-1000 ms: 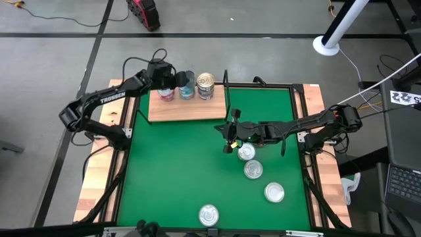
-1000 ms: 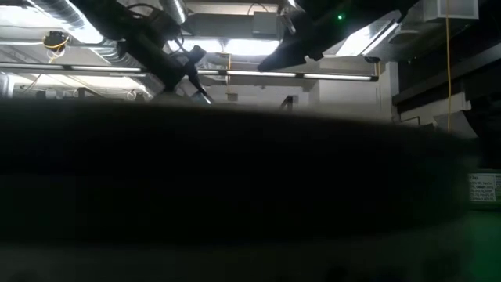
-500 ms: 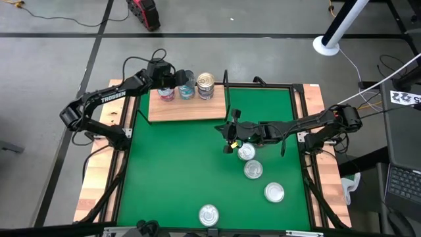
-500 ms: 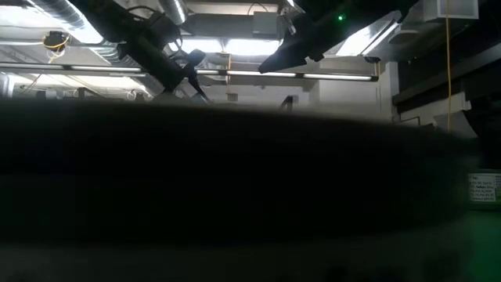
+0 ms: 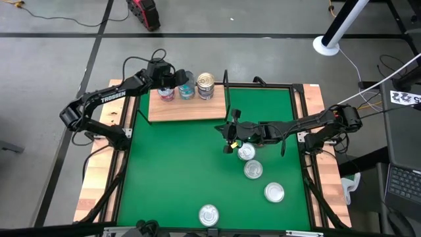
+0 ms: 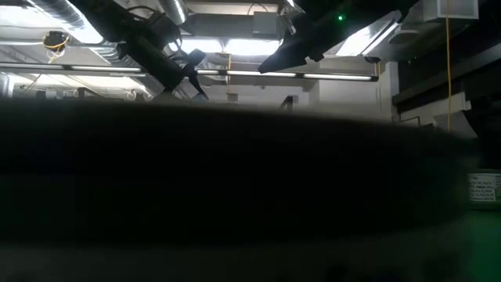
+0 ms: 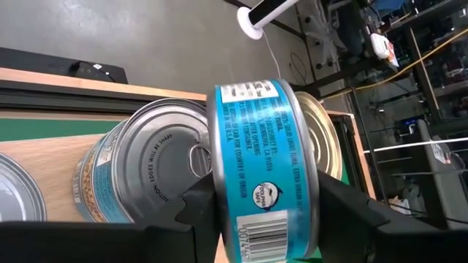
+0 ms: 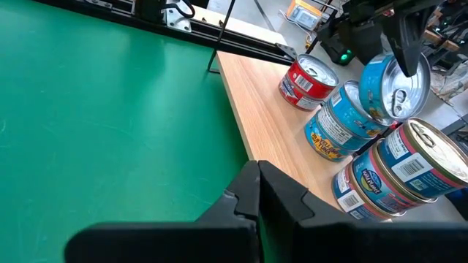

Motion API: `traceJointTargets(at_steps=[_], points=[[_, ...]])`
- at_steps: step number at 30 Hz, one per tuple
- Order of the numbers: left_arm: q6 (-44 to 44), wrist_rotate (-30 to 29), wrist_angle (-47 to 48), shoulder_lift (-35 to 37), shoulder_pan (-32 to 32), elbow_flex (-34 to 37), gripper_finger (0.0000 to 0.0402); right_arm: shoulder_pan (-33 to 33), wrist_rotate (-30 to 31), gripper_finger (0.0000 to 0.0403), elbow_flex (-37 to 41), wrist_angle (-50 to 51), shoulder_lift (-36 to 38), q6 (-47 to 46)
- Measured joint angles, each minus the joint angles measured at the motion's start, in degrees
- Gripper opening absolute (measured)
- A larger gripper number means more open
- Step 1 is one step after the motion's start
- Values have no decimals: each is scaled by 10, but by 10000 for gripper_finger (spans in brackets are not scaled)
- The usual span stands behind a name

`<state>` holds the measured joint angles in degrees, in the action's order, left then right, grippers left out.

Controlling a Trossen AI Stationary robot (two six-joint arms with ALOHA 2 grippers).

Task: Stack canned seafood by type on shelf
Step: Stack the yellow blue tuna can on top of the other yellow blue tuna cans on the shelf

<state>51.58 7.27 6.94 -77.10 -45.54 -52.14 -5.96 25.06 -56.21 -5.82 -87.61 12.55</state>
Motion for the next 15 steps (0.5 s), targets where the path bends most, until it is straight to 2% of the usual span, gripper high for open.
traceJointTargets(at_steps=[9,15], points=[[-20,-5,1,0,0,0,199,0,0,10,0,0,0,0],[-22,-32,1,0,0,0,196,0,0,10,0,0,0,0]])
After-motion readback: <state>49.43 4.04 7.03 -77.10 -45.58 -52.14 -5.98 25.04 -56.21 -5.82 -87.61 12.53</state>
